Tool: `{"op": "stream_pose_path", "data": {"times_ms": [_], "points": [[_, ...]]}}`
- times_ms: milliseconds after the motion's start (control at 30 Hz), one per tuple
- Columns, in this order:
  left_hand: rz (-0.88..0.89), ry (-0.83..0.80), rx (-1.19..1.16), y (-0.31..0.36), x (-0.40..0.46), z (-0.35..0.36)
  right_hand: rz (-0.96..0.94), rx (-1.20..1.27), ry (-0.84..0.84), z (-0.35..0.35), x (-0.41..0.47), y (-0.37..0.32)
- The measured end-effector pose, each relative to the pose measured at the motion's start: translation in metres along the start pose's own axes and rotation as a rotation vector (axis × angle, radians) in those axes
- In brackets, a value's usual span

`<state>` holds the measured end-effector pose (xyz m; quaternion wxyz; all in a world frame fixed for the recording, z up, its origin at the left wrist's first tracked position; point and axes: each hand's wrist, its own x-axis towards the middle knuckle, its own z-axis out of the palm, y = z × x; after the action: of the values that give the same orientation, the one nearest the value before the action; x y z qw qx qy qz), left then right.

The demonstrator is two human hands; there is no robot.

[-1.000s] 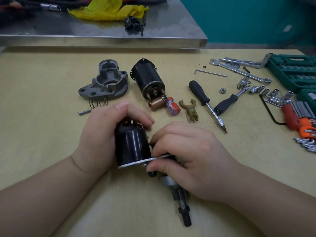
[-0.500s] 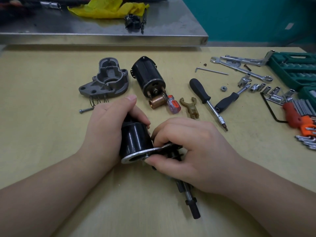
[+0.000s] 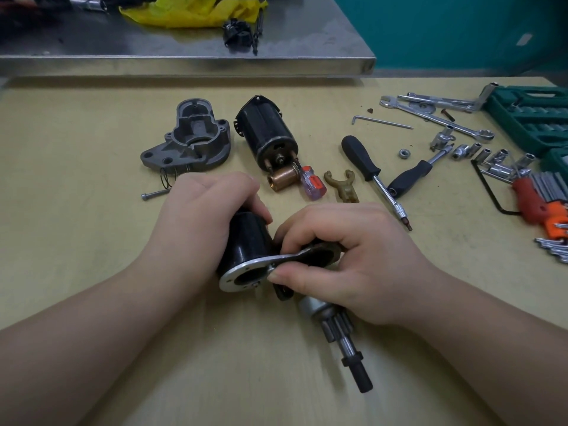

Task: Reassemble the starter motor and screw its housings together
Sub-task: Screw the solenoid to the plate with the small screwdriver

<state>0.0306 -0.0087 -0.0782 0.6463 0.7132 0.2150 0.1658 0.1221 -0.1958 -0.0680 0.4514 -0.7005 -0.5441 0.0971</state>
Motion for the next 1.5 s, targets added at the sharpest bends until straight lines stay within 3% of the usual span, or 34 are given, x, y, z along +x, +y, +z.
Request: {"op": "stream_pose_path", "data": {"times_ms": [433, 767, 833, 967, 1333, 1500], "points": [[-0.014, -0.005, 0.057, -0.001, 0.005, -0.003, 0.07, 0.086, 0.007, 0.0, 0.001, -0.002], [-0.02, -0.055, 0.112, 0.0, 0.009, -0.002, 0.332, 0.234, 0.015, -0.002, 0.006, -0.001], [0.031, -0.14, 0.213, 0.003, 0.012, 0.0, 0.397, 0.25, 0.035, -0.003, 0.008, 0.004], [0.569, -0.311, 0.489, 0.0, -0.008, -0.006, 0.496, 0.385, 0.062, -0.004, 0.012, 0.012], [0.464, -0.36, 0.367, -0.007, -0.006, -0.009, 0.564, 0.567, 0.021, -0.006, 0.01, 0.016], [0.563, -0.41, 0.493, -0.004, -0.006, -0.01, 0.453, 0.436, -0.035, -0.011, 0.009, 0.02]]}}
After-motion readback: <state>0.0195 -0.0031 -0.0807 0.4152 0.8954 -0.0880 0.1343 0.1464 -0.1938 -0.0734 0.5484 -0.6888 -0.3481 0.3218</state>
